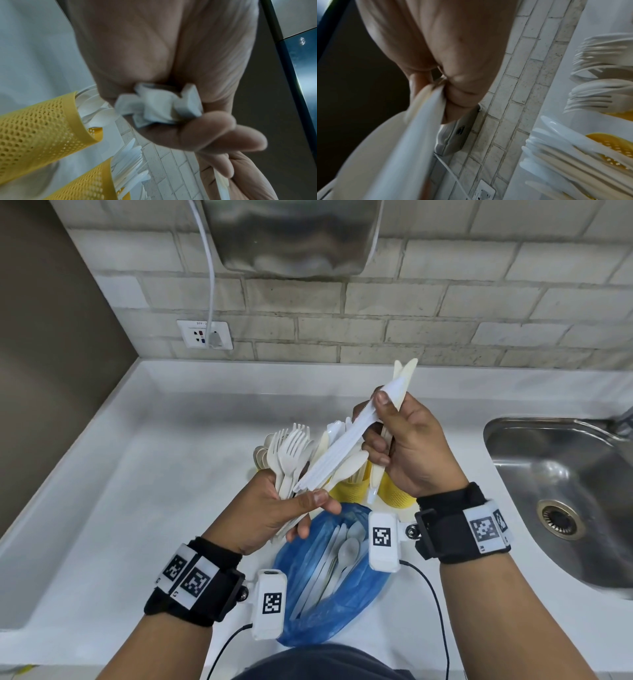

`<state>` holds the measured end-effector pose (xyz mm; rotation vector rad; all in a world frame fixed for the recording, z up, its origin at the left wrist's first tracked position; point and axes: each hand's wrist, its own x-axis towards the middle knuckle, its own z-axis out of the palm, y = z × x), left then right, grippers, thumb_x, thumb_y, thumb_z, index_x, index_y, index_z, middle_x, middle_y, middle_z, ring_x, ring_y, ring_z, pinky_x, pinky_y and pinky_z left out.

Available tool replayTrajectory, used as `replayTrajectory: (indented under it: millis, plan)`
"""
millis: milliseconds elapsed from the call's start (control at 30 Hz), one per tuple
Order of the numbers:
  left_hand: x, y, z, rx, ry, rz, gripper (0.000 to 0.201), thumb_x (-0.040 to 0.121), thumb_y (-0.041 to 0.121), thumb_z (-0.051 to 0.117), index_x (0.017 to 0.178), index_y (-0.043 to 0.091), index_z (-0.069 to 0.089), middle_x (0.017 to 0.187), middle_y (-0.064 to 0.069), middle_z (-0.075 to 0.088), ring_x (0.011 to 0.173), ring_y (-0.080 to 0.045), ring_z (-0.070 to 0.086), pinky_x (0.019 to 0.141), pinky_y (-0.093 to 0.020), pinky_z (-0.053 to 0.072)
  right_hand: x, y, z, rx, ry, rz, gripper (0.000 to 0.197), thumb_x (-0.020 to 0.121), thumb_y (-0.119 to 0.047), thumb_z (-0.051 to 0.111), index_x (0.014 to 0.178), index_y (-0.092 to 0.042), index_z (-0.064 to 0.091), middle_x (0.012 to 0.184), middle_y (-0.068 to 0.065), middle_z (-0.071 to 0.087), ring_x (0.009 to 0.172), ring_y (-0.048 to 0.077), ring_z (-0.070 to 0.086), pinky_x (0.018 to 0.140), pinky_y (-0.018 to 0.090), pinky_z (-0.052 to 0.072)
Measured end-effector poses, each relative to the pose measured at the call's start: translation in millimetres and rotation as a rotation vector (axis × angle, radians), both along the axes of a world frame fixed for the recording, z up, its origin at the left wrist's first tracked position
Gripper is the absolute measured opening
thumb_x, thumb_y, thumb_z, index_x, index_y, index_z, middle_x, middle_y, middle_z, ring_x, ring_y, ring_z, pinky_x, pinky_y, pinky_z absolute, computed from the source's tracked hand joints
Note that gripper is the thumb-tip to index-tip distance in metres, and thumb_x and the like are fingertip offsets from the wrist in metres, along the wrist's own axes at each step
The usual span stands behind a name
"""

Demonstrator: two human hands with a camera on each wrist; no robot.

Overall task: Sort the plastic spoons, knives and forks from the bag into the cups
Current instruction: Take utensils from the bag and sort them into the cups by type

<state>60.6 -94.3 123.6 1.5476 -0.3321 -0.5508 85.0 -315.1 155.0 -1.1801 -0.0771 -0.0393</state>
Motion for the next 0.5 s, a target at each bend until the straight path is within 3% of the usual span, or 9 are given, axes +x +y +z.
replayTrajectory:
  millis: [133, 233, 300, 367, 433, 500]
  plan:
    - [-0.7, -1.3, 1.5, -0.001, -0.003, 0.000, 0.030, 0.095, 0.025, 0.064, 0.120, 0.010, 0.066, 0.101, -0.013, 0.078, 0.049, -0.019, 0.054, 0.047, -0.028, 0.044, -0.5, -2.8, -3.5, -0.004, -0.018, 0.036, 0.013, 0.103, -0.015, 0.055, 0.094, -0.006, 0.056, 0.070, 0.000, 0.051, 0.051, 0.009, 0.031, 0.043, 0.019, 0.030]
    - [0.0, -2.5, 1.7, -0.004, -0.005, 0.000, 0.030, 0.097, 0.023, 0.063, 0.123, 0.010, 0.065, 0.101, -0.013, 0.078, 0.048, -0.018, 0.053, 0.046, -0.028, 0.042, 0.2, -1.5, -5.2, 0.078, 0.009, -0.026, 0.016, 0.103, -0.016, 0.052, 0.090, -0.007, 0.055, 0.075, 0.004, 0.052, 0.051, 0.008, 0.036, 0.044, 0.019, 0.032]
    - [0.8, -2.5, 0.8, 0.014, -0.003, -0.003, 0.030, 0.098, 0.022, 0.062, 0.125, 0.011, 0.064, 0.102, -0.012, 0.078, 0.048, -0.017, 0.052, 0.047, -0.028, 0.041, 2.8, -1.6, -6.6, 0.172, 0.011, -0.090, 0.021, 0.107, -0.017, 0.048, 0.088, -0.009, 0.054, 0.078, 0.007, 0.048, 0.055, 0.010, 0.040, 0.047, 0.020, 0.036]
    - [1.1, -2.1, -0.7, 0.038, -0.005, -0.014, 0.025, 0.099, 0.022, 0.062, 0.121, 0.011, 0.065, 0.103, -0.011, 0.079, 0.049, -0.016, 0.052, 0.048, -0.029, 0.041, 6.8, -4.4, -7.1, 0.320, 0.023, -0.126, 0.027, 0.110, -0.020, 0.043, 0.086, -0.010, 0.052, 0.074, 0.007, 0.048, 0.056, 0.015, 0.044, 0.055, 0.026, 0.048]
    - [0.9, -1.8, -1.8, 0.044, -0.004, -0.021, 0.023, 0.099, 0.024, 0.062, 0.117, 0.011, 0.067, 0.104, -0.010, 0.079, 0.049, -0.016, 0.052, 0.049, -0.029, 0.041, 10.5, -9.6, -7.7, 0.519, 0.098, -0.163, 0.027, 0.110, -0.024, 0.043, 0.087, -0.013, 0.053, 0.074, 0.010, 0.057, 0.057, 0.021, 0.055, 0.064, 0.035, 0.059]
    - [0.8, -1.7, -1.8, 0.048, -0.008, -0.021, 0.024, 0.099, 0.024, 0.061, 0.119, 0.012, 0.066, 0.104, -0.010, 0.079, 0.049, -0.015, 0.052, 0.049, -0.028, 0.042, 13.1, -15.7, -11.0, 0.643, 0.182, -0.229, 0.023, 0.110, -0.029, 0.045, 0.092, -0.017, 0.053, 0.079, 0.010, 0.067, 0.067, 0.023, 0.065, 0.067, 0.038, 0.061]
